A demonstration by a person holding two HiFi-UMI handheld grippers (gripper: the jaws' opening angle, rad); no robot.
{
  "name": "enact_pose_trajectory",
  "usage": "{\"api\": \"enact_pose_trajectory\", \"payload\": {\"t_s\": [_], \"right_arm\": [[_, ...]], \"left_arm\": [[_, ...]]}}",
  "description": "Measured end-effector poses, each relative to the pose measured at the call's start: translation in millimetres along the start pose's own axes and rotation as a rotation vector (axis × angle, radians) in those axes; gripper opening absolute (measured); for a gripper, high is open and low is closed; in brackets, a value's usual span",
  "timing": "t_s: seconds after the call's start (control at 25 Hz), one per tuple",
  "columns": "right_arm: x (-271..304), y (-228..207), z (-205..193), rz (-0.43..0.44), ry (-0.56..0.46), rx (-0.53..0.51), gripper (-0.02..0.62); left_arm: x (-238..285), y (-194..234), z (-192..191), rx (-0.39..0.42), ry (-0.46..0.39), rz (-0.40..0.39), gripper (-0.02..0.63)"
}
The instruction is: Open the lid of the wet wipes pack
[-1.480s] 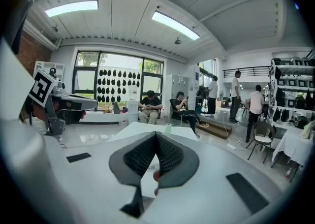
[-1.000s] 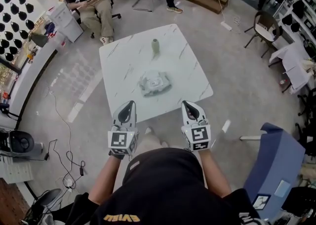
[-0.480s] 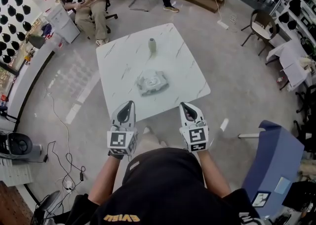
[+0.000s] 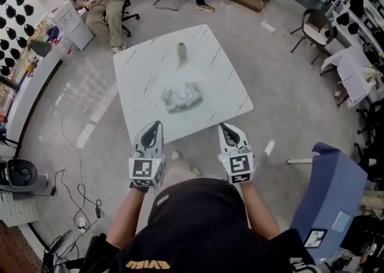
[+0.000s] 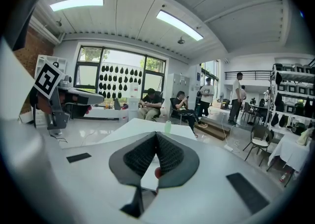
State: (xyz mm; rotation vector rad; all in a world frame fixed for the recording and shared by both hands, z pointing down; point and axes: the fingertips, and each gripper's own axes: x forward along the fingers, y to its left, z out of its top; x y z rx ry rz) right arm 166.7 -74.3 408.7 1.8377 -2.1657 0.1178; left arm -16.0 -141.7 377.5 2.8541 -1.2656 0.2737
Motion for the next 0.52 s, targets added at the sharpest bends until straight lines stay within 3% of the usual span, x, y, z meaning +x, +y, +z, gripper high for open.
{"api": "enact_pose_trajectory", "payload": {"t_s": [0.52], "right_arm": [[-7.4,-38.7,30.8,0.045,-0.129,-0.019,0.002]], "left_arm": [[1.3,-9.5,-13.7,-0.01,0.015,0.019,0.018]]}}
